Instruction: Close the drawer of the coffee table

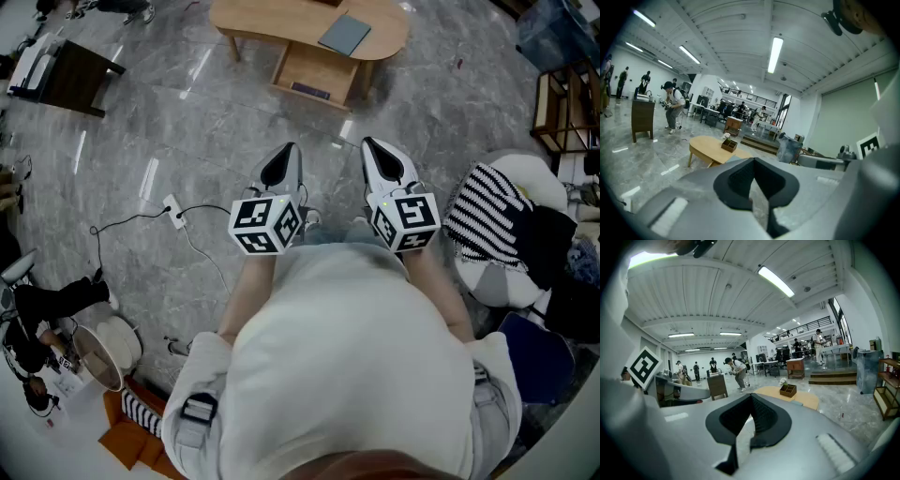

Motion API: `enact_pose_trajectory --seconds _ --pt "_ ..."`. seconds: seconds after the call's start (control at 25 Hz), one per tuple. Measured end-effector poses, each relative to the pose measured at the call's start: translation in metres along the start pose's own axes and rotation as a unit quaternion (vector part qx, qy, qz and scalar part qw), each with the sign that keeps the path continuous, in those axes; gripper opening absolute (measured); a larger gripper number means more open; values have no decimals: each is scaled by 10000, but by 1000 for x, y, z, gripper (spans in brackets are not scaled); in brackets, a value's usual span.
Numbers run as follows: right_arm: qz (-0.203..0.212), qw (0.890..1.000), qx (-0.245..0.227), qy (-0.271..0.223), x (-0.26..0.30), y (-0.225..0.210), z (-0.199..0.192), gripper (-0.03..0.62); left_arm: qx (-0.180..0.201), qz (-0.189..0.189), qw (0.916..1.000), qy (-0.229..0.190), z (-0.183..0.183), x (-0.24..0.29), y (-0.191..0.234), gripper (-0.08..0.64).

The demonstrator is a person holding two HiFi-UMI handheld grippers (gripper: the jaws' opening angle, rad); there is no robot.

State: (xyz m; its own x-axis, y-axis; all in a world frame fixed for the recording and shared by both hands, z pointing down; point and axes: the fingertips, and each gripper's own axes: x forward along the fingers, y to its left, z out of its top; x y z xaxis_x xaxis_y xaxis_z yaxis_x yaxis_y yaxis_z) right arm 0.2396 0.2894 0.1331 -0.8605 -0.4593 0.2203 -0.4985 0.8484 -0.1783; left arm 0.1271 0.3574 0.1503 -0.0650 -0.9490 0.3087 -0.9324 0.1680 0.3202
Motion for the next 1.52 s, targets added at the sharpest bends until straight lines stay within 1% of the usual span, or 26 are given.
enact_pose_trajectory --seconds 0.12,0.44,0.52,0.64,0.84,1.08,1.32,1.52 --pt "-50 10000 -63 -22 7 11 4 -3 57 -67 10000 37 4 -4 11 -2" --pt "-166 9998 -80 -63 25 31 6 -3 3 -262 9996 102 9 -1 38 -2" --pt "-169 9998 -20 -107 31 36 5 -3 -61 -318 9994 130 8 -1 47 -2" --pt "-177 9996 116 -191 38 42 5 -2 -58 -355 9992 164 7 0 59 -2" --pt "-283 9991 270 -134 46 50 2 -2 -142 -319 9991 249 4 -2 78 -2" --pt "-280 9991 315 -7 55 43 -7 -2 -370 -187 9987 310 -2 4 96 -2" --pt "-297 9984 480 -75 85 30 -3 -2 -331 -23 9990 301 9 22 120 -2" --pt "-275 9981 546 -95 122 14 5 -2 -250 -34 9991 340 22 53 139 -2"
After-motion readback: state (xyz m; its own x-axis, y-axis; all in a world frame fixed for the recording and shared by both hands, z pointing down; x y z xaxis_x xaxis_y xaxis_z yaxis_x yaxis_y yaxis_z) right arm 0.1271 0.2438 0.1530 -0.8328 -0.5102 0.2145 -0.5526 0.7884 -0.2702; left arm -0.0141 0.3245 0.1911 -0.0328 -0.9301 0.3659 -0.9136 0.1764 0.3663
